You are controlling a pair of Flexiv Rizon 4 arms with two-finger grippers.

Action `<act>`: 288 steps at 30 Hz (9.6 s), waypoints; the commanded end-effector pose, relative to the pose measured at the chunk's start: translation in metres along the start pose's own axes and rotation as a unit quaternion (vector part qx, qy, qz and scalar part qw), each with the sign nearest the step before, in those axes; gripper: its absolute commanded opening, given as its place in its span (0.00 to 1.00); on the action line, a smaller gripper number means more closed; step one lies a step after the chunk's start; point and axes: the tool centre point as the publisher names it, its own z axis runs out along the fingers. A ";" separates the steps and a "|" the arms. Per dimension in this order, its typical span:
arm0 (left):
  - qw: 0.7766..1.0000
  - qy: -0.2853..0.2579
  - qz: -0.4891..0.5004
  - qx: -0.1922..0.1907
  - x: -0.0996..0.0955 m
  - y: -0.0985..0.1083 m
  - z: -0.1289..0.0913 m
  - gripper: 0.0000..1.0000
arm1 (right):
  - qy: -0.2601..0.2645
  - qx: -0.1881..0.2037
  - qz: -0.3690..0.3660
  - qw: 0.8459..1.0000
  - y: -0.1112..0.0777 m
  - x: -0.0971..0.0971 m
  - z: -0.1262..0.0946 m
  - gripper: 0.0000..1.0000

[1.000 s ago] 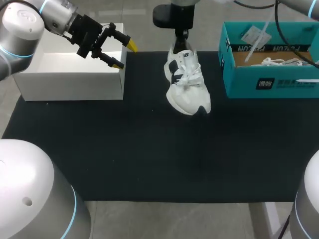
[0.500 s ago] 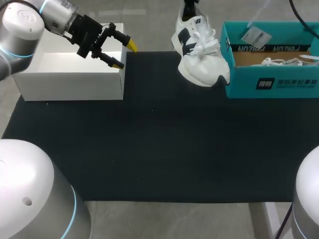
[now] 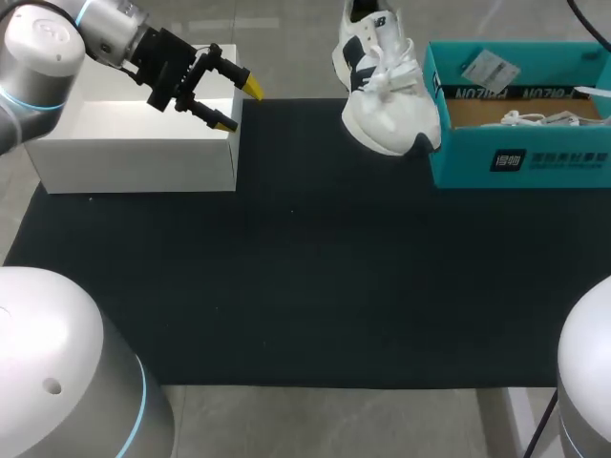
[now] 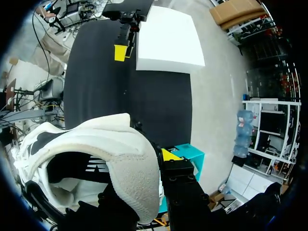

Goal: Take the shoe out of the shoebox, open the shoe tongue, remove and reinsert the insole, then place the shoe into the shoebox

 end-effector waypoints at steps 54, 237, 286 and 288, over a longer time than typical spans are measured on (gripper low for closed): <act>1.000 0.002 0.001 -0.002 0.000 -0.001 0.000 1.00 | 0.033 -0.034 0.085 0.995 -0.224 -0.089 0.091 0.00; 1.000 0.002 0.001 -0.002 0.000 -0.001 0.000 1.00 | -0.075 0.227 0.781 0.577 -0.466 -0.133 0.313 0.00; 1.000 0.002 0.001 -0.002 0.000 -0.001 0.000 1.00 | -0.090 0.171 0.793 0.578 -0.451 -0.110 0.317 1.00; 1.000 0.002 0.001 -0.002 0.000 -0.001 0.000 1.00 | -0.091 0.161 0.790 0.584 -0.443 -0.109 0.308 1.00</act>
